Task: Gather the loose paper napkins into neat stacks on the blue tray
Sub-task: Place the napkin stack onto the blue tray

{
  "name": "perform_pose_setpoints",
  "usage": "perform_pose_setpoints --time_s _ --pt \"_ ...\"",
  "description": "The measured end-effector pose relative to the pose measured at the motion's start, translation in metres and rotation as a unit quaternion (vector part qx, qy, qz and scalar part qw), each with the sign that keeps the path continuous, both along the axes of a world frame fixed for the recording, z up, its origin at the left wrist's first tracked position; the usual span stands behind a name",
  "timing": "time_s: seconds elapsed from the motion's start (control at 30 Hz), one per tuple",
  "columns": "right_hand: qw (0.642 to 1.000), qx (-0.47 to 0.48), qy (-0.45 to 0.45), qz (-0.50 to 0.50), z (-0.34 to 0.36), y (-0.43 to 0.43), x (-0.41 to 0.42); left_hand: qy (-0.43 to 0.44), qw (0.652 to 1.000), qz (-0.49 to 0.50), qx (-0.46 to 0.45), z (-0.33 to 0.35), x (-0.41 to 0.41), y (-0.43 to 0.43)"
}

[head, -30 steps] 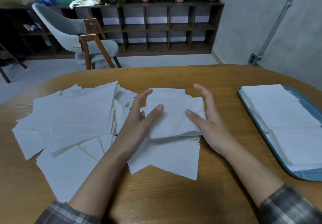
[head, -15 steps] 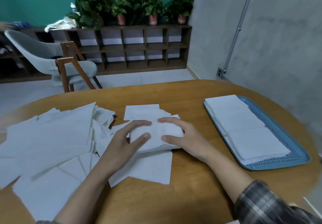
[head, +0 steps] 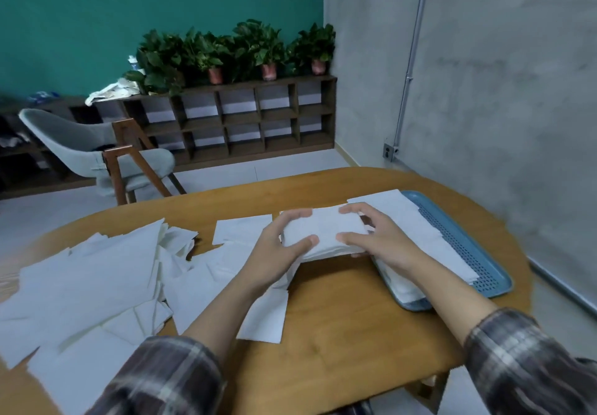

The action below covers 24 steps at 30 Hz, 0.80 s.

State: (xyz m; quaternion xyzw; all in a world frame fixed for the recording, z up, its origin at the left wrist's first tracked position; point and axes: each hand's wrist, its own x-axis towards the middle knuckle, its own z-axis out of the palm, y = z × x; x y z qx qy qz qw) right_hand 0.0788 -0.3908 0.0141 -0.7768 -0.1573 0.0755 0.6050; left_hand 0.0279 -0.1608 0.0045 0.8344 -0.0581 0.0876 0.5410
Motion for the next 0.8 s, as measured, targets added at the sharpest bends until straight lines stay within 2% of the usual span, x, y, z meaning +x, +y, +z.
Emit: perform_pose_setpoints --time_s 0.2,0.33,0.47,0.57,0.8 --pt "0.996 -0.023 -0.026 -0.076 0.005 -0.058 0.042 0.022 0.999 -0.02 -0.039 0.011 0.048 -0.052" --pt "0.992 -0.022 -0.033 -0.12 0.007 -0.087 0.078 0.036 0.996 0.011 -0.078 0.014 0.086 -0.084" --pt "0.991 -0.027 -0.028 -0.13 0.003 -0.101 0.117 0.05 0.995 0.041 -0.079 0.007 0.122 -0.103" --pt "0.988 -0.064 -0.021 -0.137 -0.01 -0.108 0.142 0.07 0.992 0.051 -0.087 -0.006 0.144 -0.11" --pt "0.983 -0.117 -0.004 -0.144 -0.036 -0.115 0.161 0.092 0.991 0.06 -0.082 -0.029 0.17 -0.113"
